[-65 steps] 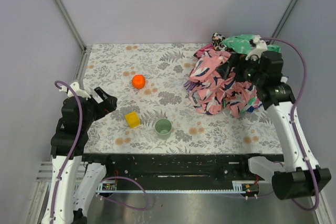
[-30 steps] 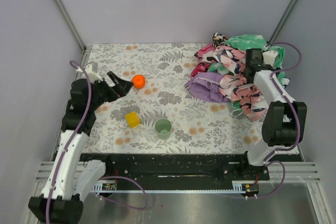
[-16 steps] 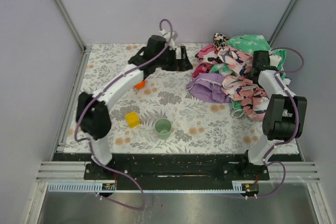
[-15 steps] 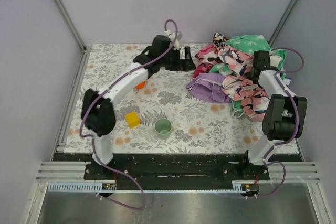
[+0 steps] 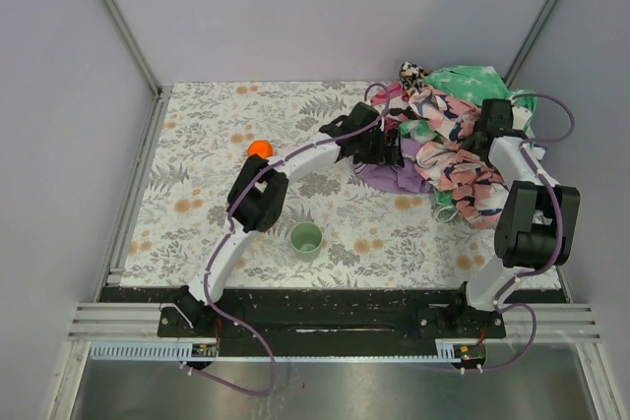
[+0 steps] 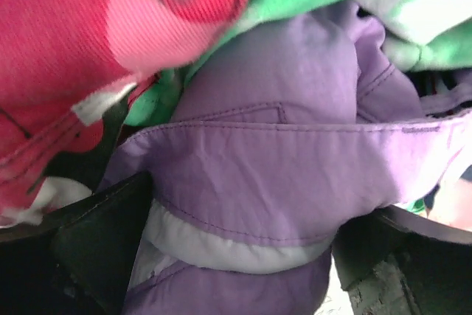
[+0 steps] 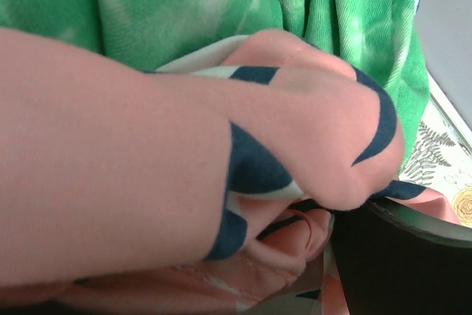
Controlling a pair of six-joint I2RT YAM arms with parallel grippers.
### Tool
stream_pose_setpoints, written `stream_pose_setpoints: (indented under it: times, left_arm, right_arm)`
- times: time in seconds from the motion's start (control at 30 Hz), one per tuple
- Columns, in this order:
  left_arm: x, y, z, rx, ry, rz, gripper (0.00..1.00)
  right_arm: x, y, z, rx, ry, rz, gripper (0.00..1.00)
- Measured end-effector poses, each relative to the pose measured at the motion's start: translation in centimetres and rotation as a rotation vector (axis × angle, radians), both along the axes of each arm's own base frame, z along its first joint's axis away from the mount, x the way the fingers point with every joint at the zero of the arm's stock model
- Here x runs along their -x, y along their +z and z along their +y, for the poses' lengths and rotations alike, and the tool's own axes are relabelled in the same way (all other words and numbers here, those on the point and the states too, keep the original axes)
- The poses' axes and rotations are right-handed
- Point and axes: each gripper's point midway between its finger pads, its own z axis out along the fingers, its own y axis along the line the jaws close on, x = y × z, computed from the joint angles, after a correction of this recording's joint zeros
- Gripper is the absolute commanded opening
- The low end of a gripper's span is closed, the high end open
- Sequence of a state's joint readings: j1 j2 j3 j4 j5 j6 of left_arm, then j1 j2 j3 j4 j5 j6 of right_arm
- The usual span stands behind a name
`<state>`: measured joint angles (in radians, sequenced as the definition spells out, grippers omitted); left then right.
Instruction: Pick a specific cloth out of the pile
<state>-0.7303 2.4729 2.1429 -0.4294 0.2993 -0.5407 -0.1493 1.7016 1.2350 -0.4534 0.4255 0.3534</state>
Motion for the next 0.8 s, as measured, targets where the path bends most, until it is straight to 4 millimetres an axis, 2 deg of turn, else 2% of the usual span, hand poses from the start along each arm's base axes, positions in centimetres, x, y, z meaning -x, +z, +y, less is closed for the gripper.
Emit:
stream_pose_setpoints:
  times: [0.03,0.1,0.2,0.23,0.3,0.4,0.5,0.57,0.67,0.73,0.8]
  left_arm:
    - [-0.3,-0.3,-0.4,0.021,0.012,0.007,0.99]
    - [-0.6,-0.3,-1.3,0.074,0.025,0.023,0.8]
    - [-1.3,0.1,-2.6,0.156,0.039,0.034,0.27]
    - [-1.6,0.2,-3.2,0.188,0.038,0.034,0.0]
    - [-1.8,0.4,-4.2,0.235,0.034,0.039,0.0]
    - [-1.8,0.7,-4.4,0.252,0.037,0.042,0.0]
    - [-1.0,1.4,-3.2,0.23,0.043,0.01,0.0]
    - [0.1,3.0,-1.9,0.2,0.045,-0.035,0.0]
    - [2.2,8.7,-0.4,0.167,0.022,-0.152,0.0]
    - [3.2,14.1,1.1,0.166,0.007,-0.24,0.0]
    - [4.0,19.7,3.7,0.163,0.009,-0.322,0.0]
  right_arm:
    - [0.0,0.0,0.0,-0.004,0.002,-0.006,0.99]
    - [0.0,-0.1,0.1,-0.012,0.006,-0.013,0.99]
    - [-0.1,-0.1,0.2,-0.02,0.01,-0.018,0.99]
    - [-0.1,-0.1,0.2,-0.021,0.01,-0.018,0.99]
    - [-0.2,-0.2,0.2,-0.021,0.01,-0.02,0.99]
    - [-0.3,-0.2,0.1,-0.02,0.01,-0.023,0.99]
    - [-0.3,-0.3,0.1,-0.019,0.007,-0.021,1.0]
    - [-0.3,-0.4,0.1,-0.022,0.005,-0.017,0.99]
    - [-0.6,-0.8,0.6,-0.042,0.007,-0.004,0.99]
    - [-1.0,-1.1,1.1,-0.066,0.009,-0.003,0.99]
    - [-1.4,-1.7,1.4,-0.085,0.005,0.0,0.99]
